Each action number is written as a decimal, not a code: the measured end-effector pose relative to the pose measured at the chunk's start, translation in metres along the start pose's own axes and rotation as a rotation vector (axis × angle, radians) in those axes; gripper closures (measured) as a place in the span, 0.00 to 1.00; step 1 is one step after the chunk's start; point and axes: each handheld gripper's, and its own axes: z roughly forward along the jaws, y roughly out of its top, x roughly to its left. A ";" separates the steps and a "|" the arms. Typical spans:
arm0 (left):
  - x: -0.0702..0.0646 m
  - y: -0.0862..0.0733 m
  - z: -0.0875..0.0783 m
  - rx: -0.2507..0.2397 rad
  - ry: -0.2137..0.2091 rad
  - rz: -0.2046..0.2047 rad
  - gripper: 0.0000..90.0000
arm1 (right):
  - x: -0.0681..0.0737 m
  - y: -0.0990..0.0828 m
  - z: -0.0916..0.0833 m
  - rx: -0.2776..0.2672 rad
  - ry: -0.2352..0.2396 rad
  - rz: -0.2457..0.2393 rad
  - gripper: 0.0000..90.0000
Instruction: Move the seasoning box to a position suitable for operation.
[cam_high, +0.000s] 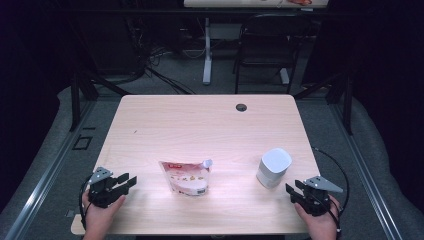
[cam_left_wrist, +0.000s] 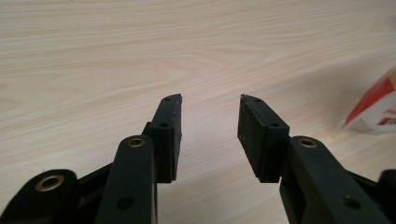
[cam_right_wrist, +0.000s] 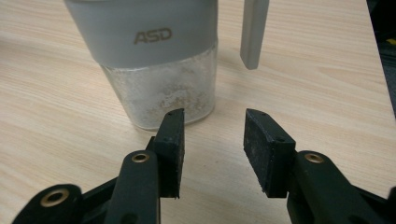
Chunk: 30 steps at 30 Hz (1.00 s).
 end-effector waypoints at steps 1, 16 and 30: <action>-0.001 0.000 0.000 0.004 -0.005 0.006 0.67 | 0.001 0.000 -0.001 -0.010 0.003 -0.006 0.67; -0.009 0.006 0.008 0.009 0.012 0.013 0.69 | 0.009 0.002 -0.006 -0.030 0.005 -0.018 0.68; -0.031 0.013 0.006 -0.002 -0.015 0.045 0.72 | 0.030 0.006 -0.011 -0.057 0.035 -0.066 0.69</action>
